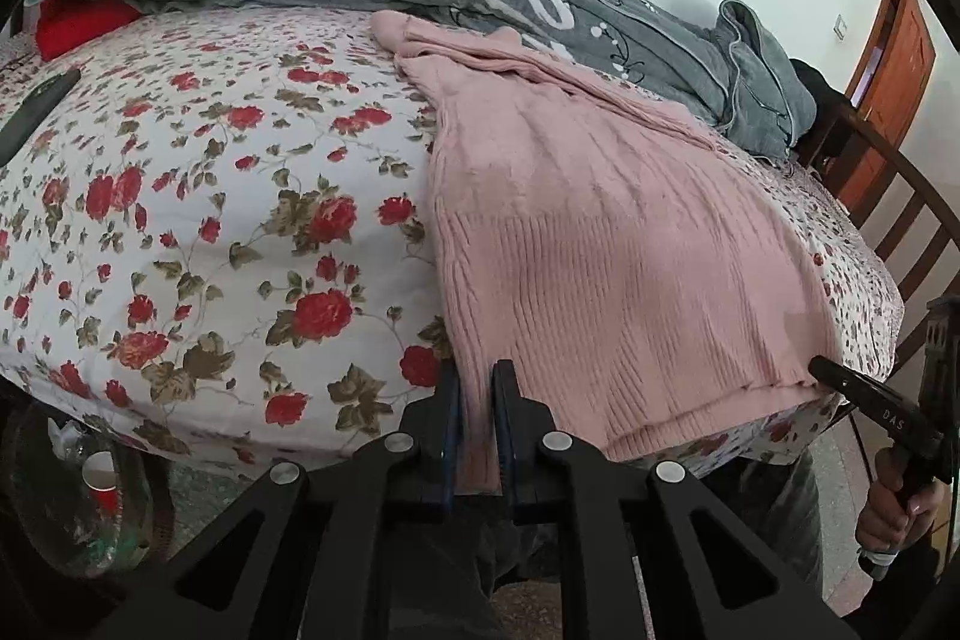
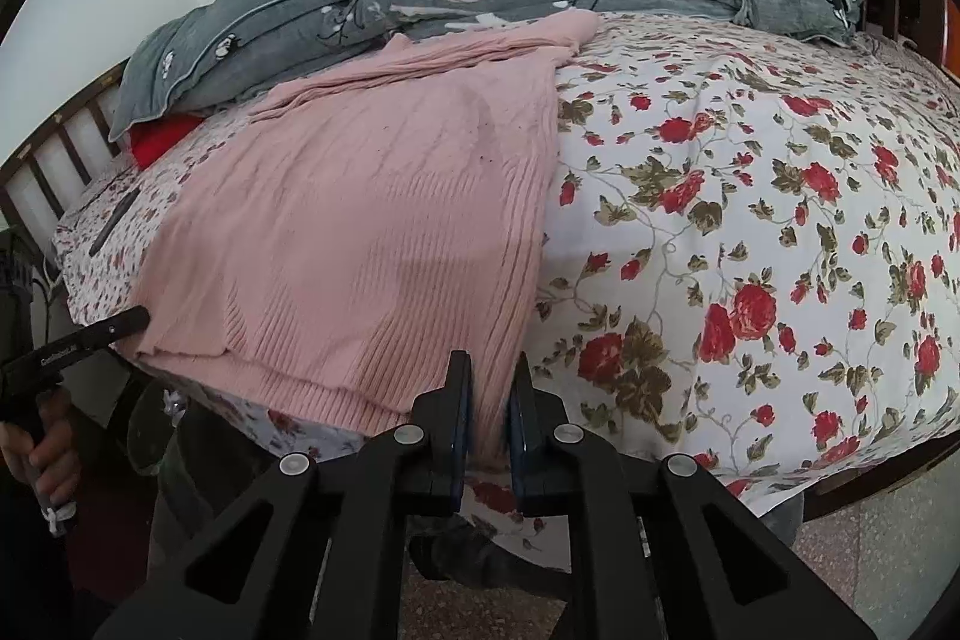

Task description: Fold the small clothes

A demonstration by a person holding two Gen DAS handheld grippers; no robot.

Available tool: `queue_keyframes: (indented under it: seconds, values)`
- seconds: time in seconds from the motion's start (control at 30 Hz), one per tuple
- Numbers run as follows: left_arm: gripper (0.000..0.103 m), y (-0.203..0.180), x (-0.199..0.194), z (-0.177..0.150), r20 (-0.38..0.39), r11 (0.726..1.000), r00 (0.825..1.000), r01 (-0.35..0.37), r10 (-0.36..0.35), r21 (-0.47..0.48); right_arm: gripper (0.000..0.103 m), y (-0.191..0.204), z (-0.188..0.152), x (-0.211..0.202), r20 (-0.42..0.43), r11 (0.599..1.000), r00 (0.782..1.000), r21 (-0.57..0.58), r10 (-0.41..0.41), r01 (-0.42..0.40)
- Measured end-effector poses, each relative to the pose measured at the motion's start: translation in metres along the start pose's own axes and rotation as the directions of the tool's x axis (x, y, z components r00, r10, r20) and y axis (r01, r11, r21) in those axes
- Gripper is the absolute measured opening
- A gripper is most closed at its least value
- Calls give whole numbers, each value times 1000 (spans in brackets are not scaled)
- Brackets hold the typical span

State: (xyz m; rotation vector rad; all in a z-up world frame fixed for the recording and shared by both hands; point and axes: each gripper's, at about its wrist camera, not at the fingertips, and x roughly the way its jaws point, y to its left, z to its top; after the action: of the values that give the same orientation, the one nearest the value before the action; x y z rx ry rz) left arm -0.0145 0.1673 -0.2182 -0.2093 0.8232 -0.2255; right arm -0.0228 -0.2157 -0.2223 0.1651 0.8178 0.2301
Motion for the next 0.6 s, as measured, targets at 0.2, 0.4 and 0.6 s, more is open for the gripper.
queue_keyframes:
  seconds: [0.2,0.4,0.6]
  values:
    - [11,0,2,2,-11,999,1000,19,-19,-37,17,0,0,0,-1,1000,1000,17,26,-26]
    - [8,5,-3,2,3,996,999,46,-46,-81,6,3,1,-2,-13,1000,1000,3,-4,4]
    - [9,10,0,-1,-16,992,997,70,-73,-109,11,-2,-2,-4,-10,999,1000,31,22,-22]
